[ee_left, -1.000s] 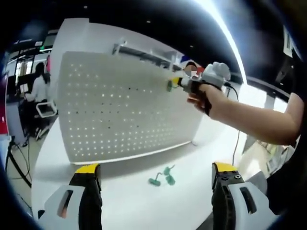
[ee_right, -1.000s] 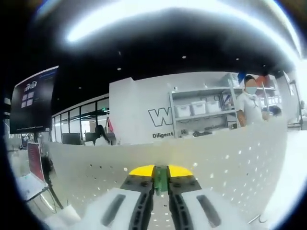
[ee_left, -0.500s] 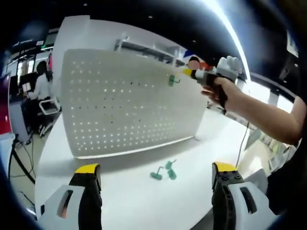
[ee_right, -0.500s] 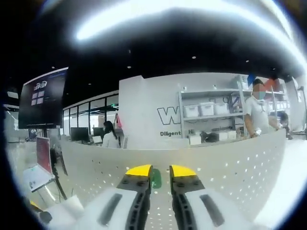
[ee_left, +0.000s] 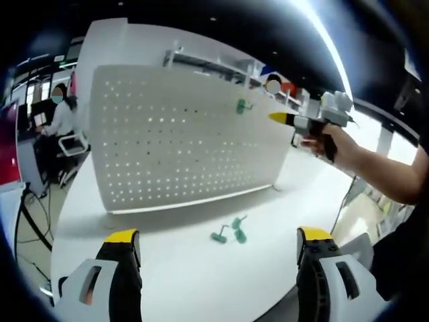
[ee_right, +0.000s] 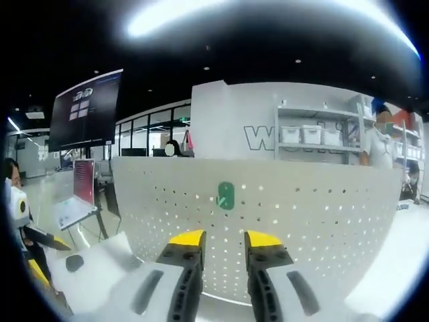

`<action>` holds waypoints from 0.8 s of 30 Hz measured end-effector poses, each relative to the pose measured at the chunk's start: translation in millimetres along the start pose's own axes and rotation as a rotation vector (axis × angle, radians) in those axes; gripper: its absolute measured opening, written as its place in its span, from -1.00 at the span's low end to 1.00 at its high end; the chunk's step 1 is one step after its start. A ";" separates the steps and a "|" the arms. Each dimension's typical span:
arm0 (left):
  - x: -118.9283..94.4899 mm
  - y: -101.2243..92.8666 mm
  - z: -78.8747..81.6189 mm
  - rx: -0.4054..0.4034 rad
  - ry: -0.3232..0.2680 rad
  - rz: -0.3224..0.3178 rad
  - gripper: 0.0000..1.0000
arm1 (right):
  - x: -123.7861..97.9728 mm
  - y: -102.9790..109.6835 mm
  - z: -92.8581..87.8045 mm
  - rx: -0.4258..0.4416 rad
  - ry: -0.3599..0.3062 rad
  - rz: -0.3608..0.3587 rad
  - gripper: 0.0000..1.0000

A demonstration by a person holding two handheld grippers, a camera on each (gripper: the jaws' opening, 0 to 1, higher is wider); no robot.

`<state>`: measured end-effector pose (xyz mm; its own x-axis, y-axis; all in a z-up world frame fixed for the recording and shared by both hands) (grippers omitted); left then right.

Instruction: Insert the hook assembly into the mounting plate slot until the hook locks in place.

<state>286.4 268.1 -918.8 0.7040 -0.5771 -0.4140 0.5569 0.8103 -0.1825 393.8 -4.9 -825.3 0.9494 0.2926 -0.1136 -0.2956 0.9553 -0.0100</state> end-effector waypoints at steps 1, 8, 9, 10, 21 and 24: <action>-0.3 0.3 -0.5 -0.002 0.002 0.004 0.96 | -3.7 1.9 -6.2 0.002 0.016 0.012 -0.56; -2.1 0.3 -5.8 -0.011 0.017 0.013 0.98 | -22.5 16.7 -40.6 -0.001 0.106 0.083 -0.47; -2.4 0.1 -6.6 -0.014 0.020 0.014 0.98 | -24.3 18.3 -43.9 0.000 0.111 0.088 -0.45; -2.6 0.2 -7.5 -0.016 0.022 0.015 0.98 | -26.6 21.3 -48.3 -0.001 0.126 0.103 -0.44; -4.1 0.7 -21.4 -0.030 0.061 0.022 1.00 | -60.2 56.7 -104.5 -0.033 0.287 0.236 -0.34; -4.7 0.5 -24.0 -0.035 0.066 0.022 1.00 | -69.4 64.1 -116.8 -0.027 0.315 0.256 -0.31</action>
<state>272.8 273.7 -938.4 0.6850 -0.5517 -0.4759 0.5247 0.8267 -0.2033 296.6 31.0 -934.1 0.7671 0.4892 -0.4150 -0.5247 0.8506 0.0326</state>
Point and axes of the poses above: the point that each gripper's makers call its tool centre point, and the gripper's own axes: x roughly forward along the fingers, y roughly to its left, z roughly out of its top, the point moved 2 cm from there along -x, roughly backward along the fingers, and after that the axes turned 5 degrees about z, right-handed, at the moved point
